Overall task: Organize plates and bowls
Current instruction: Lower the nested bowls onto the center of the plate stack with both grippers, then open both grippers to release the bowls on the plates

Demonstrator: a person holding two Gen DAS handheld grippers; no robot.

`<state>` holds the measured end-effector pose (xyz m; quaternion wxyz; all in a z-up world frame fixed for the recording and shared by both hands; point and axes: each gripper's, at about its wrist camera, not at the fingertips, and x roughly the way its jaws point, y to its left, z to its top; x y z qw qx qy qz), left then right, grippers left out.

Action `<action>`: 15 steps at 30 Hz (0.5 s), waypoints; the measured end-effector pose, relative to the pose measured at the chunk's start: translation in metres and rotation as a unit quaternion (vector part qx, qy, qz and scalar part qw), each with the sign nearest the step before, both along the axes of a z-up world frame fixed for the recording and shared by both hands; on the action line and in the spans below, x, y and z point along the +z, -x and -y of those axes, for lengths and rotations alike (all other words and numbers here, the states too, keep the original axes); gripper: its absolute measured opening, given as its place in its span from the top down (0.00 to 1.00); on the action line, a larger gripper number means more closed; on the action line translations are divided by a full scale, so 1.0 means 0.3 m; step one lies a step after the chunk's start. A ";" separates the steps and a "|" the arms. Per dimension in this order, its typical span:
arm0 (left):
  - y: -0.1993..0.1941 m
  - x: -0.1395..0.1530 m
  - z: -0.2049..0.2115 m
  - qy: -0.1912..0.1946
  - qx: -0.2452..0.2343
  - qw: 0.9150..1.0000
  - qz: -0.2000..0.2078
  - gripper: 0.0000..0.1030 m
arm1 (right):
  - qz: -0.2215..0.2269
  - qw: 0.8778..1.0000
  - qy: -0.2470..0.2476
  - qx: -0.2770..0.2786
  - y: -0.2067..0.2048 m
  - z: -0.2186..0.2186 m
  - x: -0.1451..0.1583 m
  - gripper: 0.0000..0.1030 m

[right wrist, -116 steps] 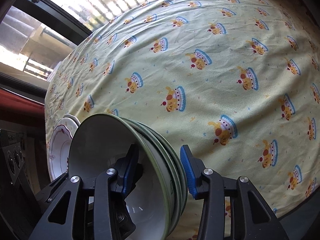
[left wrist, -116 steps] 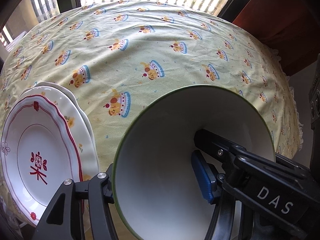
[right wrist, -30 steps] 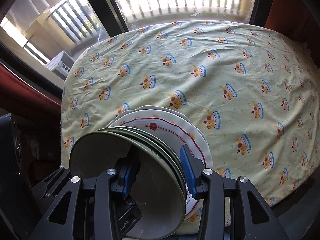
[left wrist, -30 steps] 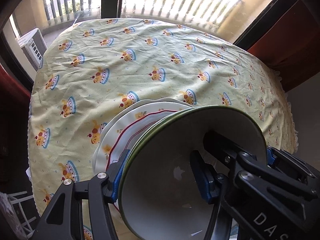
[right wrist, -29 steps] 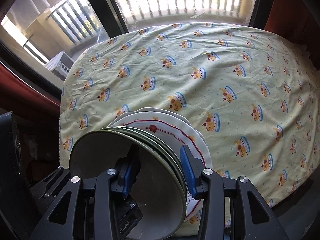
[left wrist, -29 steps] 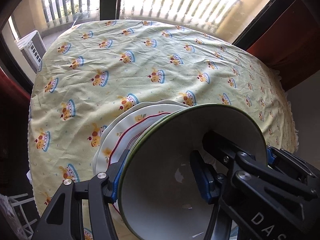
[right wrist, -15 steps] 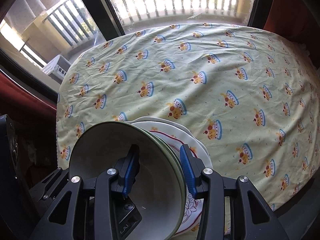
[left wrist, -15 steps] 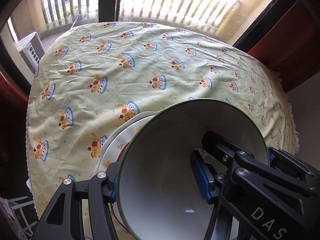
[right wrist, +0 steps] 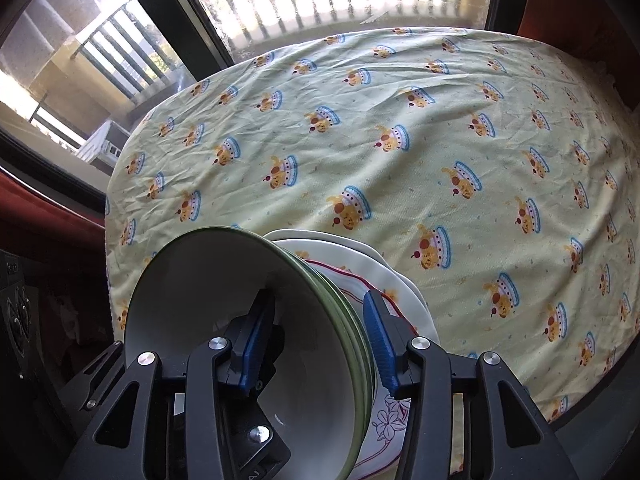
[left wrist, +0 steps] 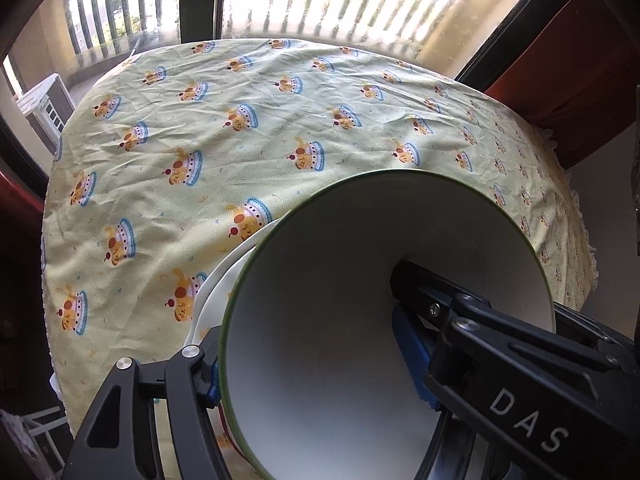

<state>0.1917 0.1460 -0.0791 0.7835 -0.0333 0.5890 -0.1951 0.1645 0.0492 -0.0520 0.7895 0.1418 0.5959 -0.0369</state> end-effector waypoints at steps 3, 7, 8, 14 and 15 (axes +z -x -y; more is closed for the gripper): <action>0.016 0.005 0.010 -0.022 -0.011 1.000 0.009 0.20 | -0.007 1.000 0.003 -0.014 0.020 0.008 -0.012 0.41; 0.020 0.002 0.002 -0.027 -0.007 1.000 0.010 0.17 | -0.004 1.000 0.004 -0.024 0.044 0.016 -0.016 0.34; 0.023 0.006 -0.002 -0.027 -0.004 1.000 0.011 0.17 | -0.005 1.000 0.004 -0.024 0.045 0.017 -0.014 0.33; 0.075 0.078 -0.012 -0.035 0.020 0.998 0.045 0.10 | 0.015 1.000 0.011 -0.011 0.072 0.025 0.045 0.31; 0.087 0.093 -0.012 -0.037 0.027 0.998 0.053 0.08 | 0.021 1.000 0.012 -0.007 0.079 0.029 0.058 0.31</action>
